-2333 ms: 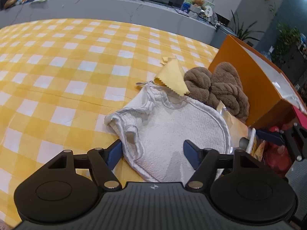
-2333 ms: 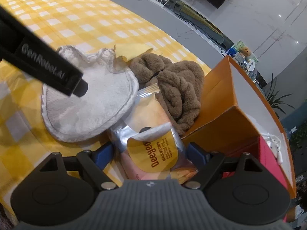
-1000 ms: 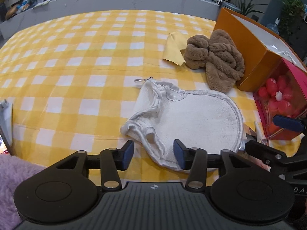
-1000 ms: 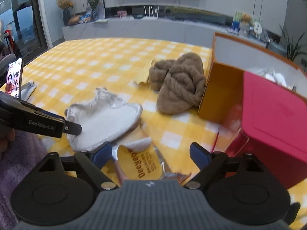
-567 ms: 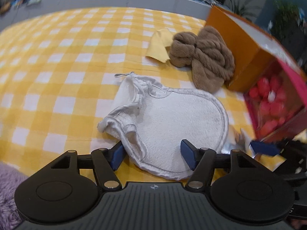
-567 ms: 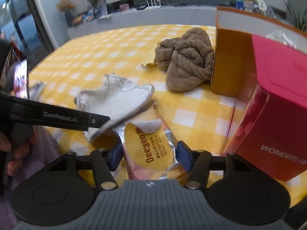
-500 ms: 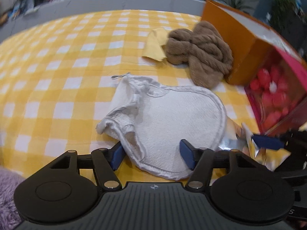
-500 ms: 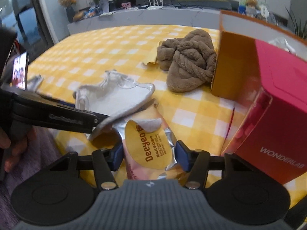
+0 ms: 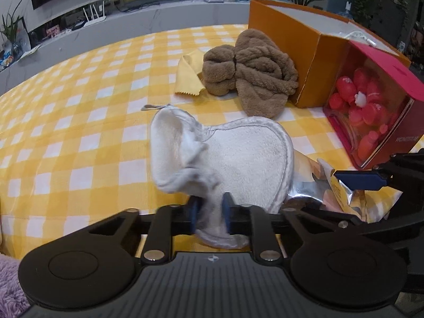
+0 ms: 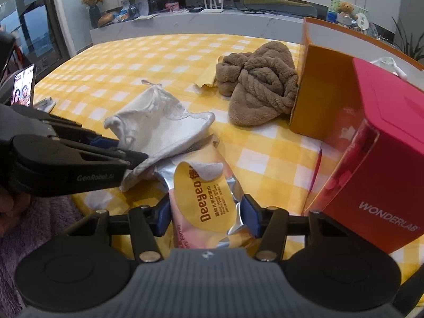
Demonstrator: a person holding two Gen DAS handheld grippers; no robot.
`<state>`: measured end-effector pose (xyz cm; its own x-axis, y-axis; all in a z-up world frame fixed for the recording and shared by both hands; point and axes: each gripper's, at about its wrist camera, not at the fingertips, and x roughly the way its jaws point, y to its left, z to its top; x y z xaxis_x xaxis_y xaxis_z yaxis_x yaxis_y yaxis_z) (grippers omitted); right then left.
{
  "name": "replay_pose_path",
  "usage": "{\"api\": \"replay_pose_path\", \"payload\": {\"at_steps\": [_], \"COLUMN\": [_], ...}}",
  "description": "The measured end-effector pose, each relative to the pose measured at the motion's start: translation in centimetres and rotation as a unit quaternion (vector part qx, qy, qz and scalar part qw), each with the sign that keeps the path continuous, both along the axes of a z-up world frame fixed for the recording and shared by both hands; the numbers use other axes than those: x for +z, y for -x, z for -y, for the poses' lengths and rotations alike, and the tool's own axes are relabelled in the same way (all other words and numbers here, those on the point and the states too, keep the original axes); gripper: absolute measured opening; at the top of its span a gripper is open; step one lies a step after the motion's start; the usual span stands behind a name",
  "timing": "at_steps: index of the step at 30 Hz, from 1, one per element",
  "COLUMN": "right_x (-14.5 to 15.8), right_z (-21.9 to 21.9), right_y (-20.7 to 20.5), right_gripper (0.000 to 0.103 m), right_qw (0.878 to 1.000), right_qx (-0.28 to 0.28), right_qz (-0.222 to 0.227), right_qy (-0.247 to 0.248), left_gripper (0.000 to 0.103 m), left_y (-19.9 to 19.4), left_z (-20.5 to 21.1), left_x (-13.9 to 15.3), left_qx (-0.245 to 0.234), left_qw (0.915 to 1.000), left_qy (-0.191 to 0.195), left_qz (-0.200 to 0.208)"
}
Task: Organize soft objects
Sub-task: 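Lift the terry mitt with the left tool while the right tool lifts the snack bag, then carry the mitt into the orange box and release while the right tool drops the bag there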
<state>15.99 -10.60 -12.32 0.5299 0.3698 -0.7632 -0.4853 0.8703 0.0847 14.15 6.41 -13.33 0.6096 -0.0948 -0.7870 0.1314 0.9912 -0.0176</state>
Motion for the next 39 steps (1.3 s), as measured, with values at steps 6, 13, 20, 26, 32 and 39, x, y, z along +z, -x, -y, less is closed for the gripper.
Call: {"api": "replay_pose_path", "payload": {"at_steps": [6,13,20,26,32,39], "right_x": [0.5,2.0,4.3,7.2,9.6,12.4], "right_z": [0.4,0.6,1.1,1.6,3.2,6.7], "right_y": [0.6,1.5,2.7,3.8,4.0,2.3], "right_gripper": [0.047,0.046,0.046,0.046,0.046,0.046], "right_qw": [1.000,1.000,0.999,0.996,0.992,0.989], "right_qx": [-0.016,-0.017,-0.017,-0.018,-0.032,-0.063], "right_qz": [0.007,0.012,0.040,0.081,0.117,0.129], "right_qy": [-0.001,-0.015,-0.033,-0.043,-0.036,-0.039], "left_gripper": [0.005,0.005,0.005,0.005,0.005,0.005], "left_y": [0.8,2.7,4.2,4.9,5.2,3.8], "left_z": [-1.6,-2.6,-4.7,-4.9,-4.6,-3.0], "left_x": [1.2,4.1,6.6,8.8,11.9,14.6], "left_qx": [0.013,0.028,0.074,0.082,0.077,0.045], "left_qw": [0.9974,0.9899,0.9817,0.9762,0.9669,0.9625], "left_qy": [0.060,0.089,0.115,0.120,0.127,0.127], "left_qz": [0.037,0.106,0.133,0.161,0.207,0.235]}}
